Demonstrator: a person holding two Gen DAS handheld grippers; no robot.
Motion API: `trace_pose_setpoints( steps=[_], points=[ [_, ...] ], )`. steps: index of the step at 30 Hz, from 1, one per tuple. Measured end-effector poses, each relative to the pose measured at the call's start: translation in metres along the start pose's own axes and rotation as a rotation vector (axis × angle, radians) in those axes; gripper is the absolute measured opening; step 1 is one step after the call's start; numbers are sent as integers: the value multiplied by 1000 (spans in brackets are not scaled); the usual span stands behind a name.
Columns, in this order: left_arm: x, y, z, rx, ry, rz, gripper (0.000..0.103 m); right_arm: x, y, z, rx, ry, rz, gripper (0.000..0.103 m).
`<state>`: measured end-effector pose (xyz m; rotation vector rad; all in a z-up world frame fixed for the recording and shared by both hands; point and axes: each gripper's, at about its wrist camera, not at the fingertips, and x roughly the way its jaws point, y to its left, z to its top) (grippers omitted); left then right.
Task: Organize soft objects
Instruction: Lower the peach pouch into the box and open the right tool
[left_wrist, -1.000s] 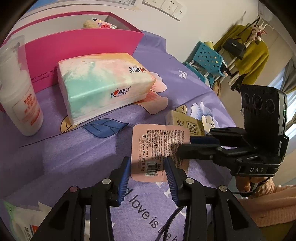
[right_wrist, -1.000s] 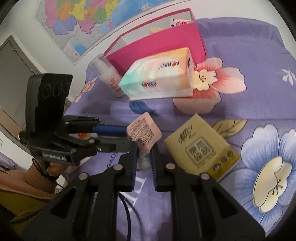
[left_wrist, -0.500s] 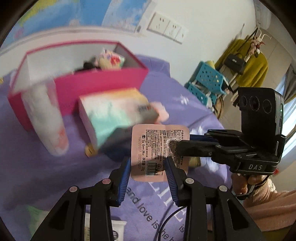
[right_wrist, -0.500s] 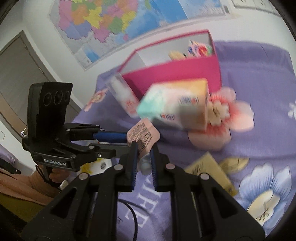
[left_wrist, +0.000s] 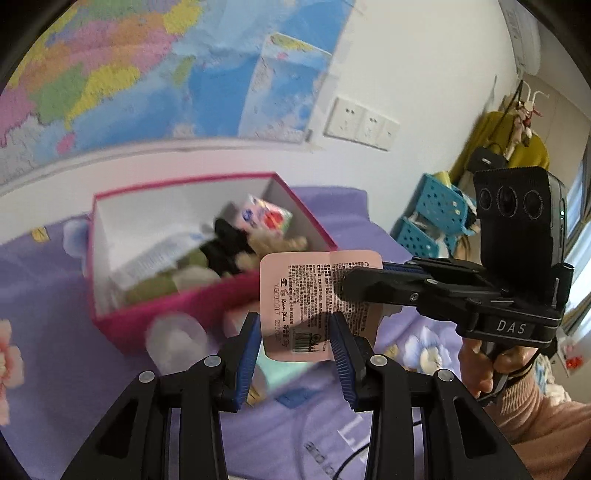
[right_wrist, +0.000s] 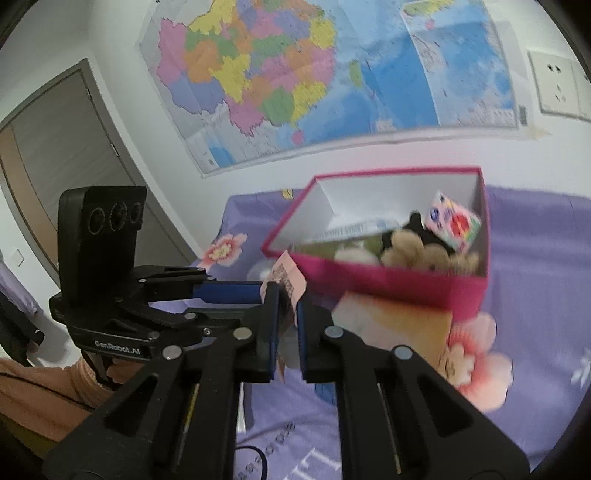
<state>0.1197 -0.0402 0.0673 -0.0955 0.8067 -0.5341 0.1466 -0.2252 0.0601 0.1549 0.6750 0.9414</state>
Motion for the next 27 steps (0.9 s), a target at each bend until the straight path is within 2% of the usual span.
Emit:
trace_pose_setpoints(
  steps=[6, 11, 21, 24, 27],
  points=[
    [6, 24, 30, -27, -14, 49, 37, 27, -12, 35, 3, -14, 9, 11],
    [19, 48, 48, -62, -7, 97, 37, 60, -29, 57, 35, 11, 35, 10],
    [61, 94, 57, -159, 56, 154, 37, 115, -62, 69, 79, 80, 21, 13],
    [71, 101, 54, -180, 75, 172, 36, 129, -70, 67, 85, 106, -13, 15],
    [76, 107, 52, -208, 80, 198, 36, 136, -82, 65, 116, 114, -115, 36]
  ],
)
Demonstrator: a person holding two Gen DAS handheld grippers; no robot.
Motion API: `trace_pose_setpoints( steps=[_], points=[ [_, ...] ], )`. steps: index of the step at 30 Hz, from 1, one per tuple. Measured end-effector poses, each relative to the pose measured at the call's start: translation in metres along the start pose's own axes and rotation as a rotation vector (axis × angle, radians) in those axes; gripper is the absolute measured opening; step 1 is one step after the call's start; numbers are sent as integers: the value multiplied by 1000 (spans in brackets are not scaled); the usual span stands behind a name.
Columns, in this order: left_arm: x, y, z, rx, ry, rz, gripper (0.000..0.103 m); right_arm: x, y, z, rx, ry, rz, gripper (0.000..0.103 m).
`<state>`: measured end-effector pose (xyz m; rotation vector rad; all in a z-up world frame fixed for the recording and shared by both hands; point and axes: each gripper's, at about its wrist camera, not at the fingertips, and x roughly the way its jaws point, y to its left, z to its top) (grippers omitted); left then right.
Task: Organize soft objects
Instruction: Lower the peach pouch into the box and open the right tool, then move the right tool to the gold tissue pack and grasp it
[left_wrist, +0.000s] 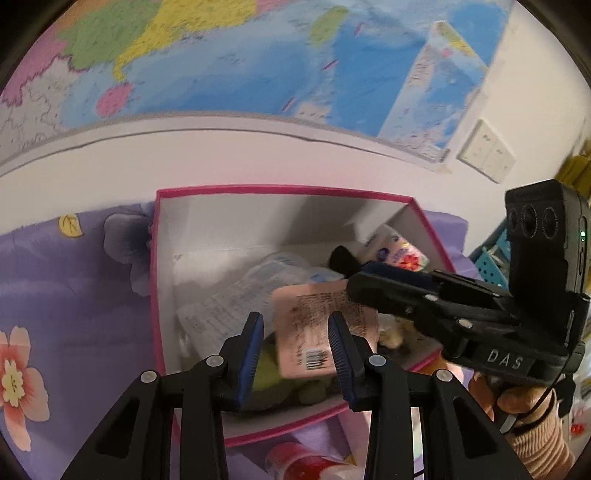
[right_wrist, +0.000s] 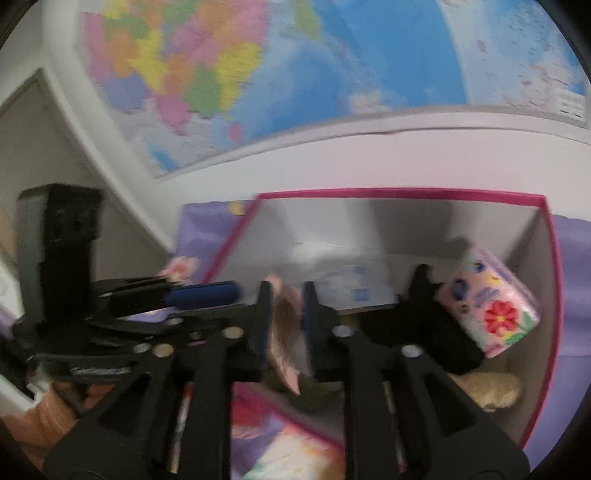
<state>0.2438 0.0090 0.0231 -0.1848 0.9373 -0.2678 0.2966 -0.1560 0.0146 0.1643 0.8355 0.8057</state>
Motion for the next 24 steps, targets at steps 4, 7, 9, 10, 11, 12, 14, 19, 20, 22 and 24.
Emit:
trace_pose_setpoints(
  steps=[4, 7, 9, 10, 11, 12, 14, 19, 20, 22, 24],
  points=[
    [-7, 2, -6, 0, -24, 15, 36, -13, -10, -2, 27, -33, -26, 38],
    [-19, 2, -11, 7, -57, 26, 36, -33, -9, -6, 23, -60, -27, 38],
    [-31, 0, -17, 14, -84, 23, 37, -43, -6, -9, 17, -60, -11, 38],
    [-34, -1, -17, 16, -93, 23, 37, -48, -4, -11, 6, -62, -8, 38],
    [-40, -3, -20, 21, -106, 24, 37, -55, 1, -15, -10, -61, -1, 38],
    [-47, -6, -24, 29, -121, 20, 38, -61, 4, -18, -18, -57, 11, 38],
    [-59, -12, -30, 45, -145, 10, 39, -70, 11, -25, -26, -56, 34, 38],
    [-82, -35, -53, 112, -181, -32, 47, -93, 26, -46, -49, -70, 86, 39],
    [-85, -41, -58, 127, -183, -39, 47, -98, 28, -52, -51, -74, 97, 39],
    [-90, -51, -69, 152, -188, -67, 49, -109, 31, -63, -52, -83, 109, 41],
    [-93, -61, -81, 174, -185, -104, 51, -120, 34, -77, -66, -87, 102, 44]
  ],
)
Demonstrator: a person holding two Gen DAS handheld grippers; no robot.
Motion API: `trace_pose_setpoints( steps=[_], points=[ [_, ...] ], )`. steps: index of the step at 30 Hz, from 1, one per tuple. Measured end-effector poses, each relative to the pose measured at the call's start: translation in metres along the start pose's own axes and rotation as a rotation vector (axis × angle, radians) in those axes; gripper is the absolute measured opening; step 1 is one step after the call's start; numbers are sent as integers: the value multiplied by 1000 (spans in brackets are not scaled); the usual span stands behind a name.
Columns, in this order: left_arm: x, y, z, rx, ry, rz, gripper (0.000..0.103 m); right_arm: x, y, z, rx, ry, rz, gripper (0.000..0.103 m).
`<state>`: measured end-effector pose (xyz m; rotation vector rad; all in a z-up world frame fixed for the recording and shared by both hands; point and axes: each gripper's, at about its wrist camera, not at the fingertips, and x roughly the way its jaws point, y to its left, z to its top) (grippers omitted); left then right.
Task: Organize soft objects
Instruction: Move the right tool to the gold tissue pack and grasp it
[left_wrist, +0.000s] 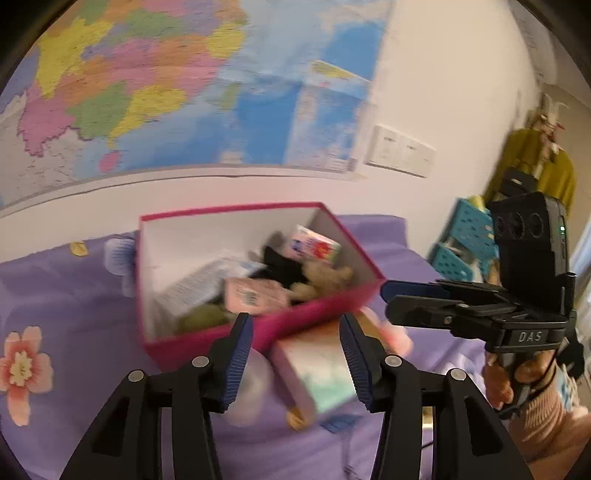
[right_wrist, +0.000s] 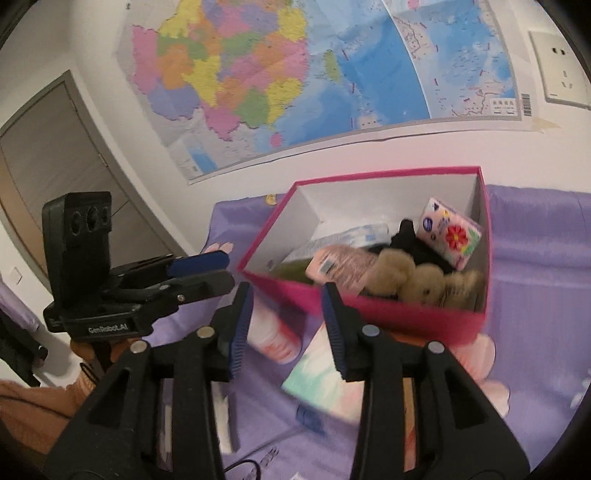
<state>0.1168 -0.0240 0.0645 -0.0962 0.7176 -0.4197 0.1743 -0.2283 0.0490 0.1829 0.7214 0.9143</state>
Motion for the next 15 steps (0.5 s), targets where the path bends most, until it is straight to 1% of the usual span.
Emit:
trace_pose_setpoints(
  steps=[2, 5, 8, 13, 15],
  points=[
    [1, -11, -7, 15, 11, -27, 52, -10, 2, -13, -1, -4, -4, 48],
    [7, -29, -23, 51, 45, -52, 52, -23, 2, -36, 10, 2, -41, 49],
    [17, -45, -39, 79, 89, -85, 52, -35, -6, -57, 52, 5, -62, 49],
    [41, -63, -62, 102, 174, -124, 52, -53, -28, -96, 152, 34, -164, 49],
    [52, -70, -69, 111, 210, -143, 52, -64, -40, -114, 213, 42, -201, 49]
  ],
)
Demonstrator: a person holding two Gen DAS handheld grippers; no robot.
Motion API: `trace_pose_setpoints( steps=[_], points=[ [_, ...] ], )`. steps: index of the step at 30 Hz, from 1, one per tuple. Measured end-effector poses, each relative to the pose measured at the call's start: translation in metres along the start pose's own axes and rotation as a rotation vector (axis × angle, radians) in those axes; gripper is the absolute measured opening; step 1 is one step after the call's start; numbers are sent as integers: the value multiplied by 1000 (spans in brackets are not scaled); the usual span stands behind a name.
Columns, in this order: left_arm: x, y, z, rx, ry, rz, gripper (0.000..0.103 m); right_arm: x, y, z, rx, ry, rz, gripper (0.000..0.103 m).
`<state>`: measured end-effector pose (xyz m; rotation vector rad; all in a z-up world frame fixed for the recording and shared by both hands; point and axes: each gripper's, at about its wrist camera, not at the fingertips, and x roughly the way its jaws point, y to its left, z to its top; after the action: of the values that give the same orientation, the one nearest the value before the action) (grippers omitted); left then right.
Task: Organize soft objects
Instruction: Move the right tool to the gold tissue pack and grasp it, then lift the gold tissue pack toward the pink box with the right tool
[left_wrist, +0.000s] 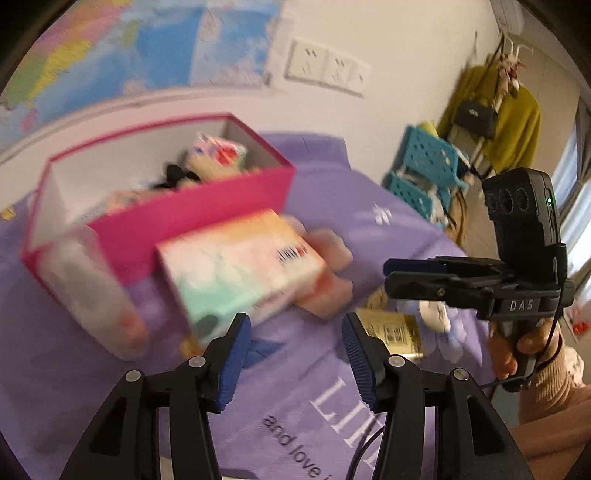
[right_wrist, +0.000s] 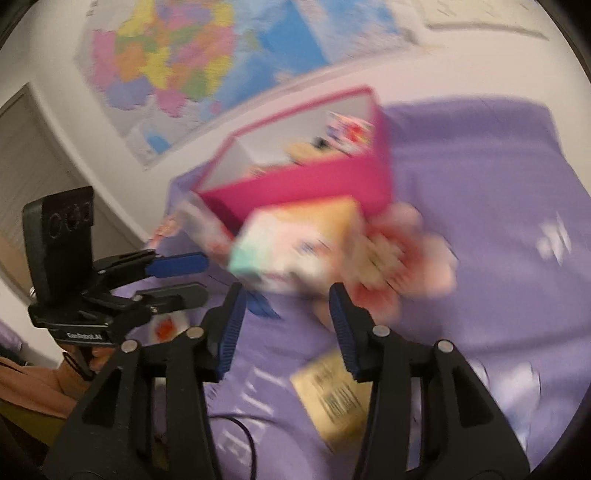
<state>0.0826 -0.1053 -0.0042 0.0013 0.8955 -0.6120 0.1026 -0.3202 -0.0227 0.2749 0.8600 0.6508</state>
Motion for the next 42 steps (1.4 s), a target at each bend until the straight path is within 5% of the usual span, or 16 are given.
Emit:
trace_pose_setpoints(
  steps=[7, 15, 19, 22, 29, 42],
  points=[
    [39, -22, -11, 29, 107, -71, 52, -17, -39, -40, 148, 23, -80, 49],
    [70, -36, -21, 5, 189, -145, 45, -17, -43, -64, 198, 47, -41, 49],
    [72, -36, -19, -19, 182, -168, 36, -9, -38, -67, 182, 58, -27, 48],
    [75, -39, -19, -27, 189, -184, 35, -5, -34, -67, 166, 59, -27, 40],
    [65, -37, -22, -46, 174, -165, 35, 0, -23, -59, 119, 45, -42, 39],
    [21, -14, -19, -102, 60, -63, 35, 15, 15, -32, 1, 23, 30, 39]
  ],
)
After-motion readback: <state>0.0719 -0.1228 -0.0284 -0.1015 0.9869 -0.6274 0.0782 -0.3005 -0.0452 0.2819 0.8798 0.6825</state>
